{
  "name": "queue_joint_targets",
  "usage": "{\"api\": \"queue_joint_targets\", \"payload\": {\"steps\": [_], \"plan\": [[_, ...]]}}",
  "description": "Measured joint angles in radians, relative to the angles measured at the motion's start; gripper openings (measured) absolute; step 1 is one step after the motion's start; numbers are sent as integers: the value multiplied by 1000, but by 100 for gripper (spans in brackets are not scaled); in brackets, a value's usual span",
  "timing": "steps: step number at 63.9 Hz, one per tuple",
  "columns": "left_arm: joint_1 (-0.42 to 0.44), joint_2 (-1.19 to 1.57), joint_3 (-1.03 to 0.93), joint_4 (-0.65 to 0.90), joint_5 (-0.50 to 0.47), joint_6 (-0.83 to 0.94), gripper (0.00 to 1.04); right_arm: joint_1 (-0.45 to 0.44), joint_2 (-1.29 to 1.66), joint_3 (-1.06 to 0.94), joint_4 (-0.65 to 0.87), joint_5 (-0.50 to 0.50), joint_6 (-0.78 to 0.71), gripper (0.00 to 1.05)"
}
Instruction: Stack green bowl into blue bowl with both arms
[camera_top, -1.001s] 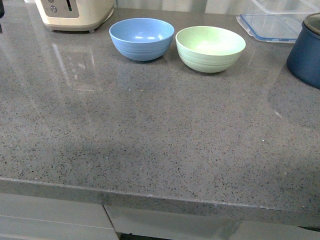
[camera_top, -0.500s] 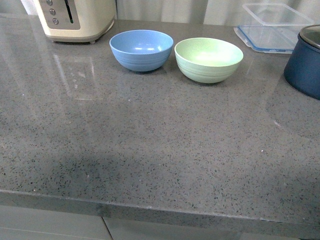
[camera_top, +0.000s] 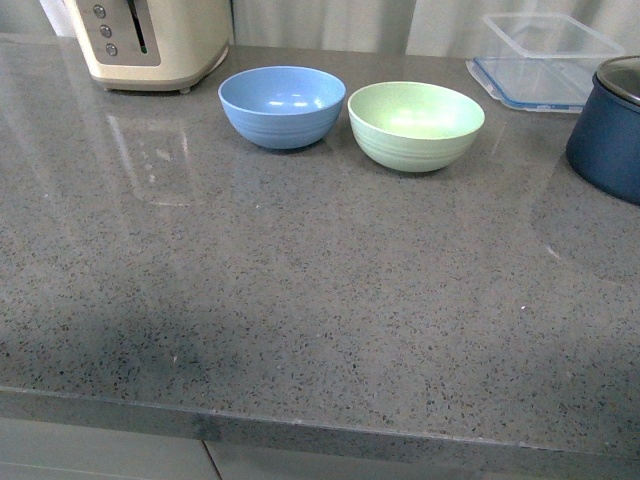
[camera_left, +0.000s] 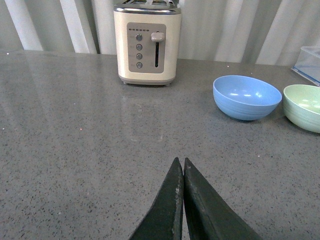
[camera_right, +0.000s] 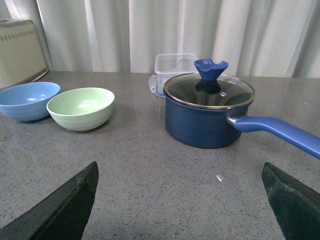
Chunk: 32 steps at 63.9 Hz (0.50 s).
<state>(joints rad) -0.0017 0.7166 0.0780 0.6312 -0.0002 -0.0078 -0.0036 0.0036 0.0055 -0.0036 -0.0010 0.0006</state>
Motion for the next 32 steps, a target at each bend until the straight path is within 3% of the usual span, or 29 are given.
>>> {"api": "queue_joint_targets", "payload": {"steps": [17,32], "plan": [[0,-127,-56,-50,0,1,4,0,0,0,0,0,0,95],[0,-301,-57,-215,0,0,4,0,0,0,0,0,0,95]]}}
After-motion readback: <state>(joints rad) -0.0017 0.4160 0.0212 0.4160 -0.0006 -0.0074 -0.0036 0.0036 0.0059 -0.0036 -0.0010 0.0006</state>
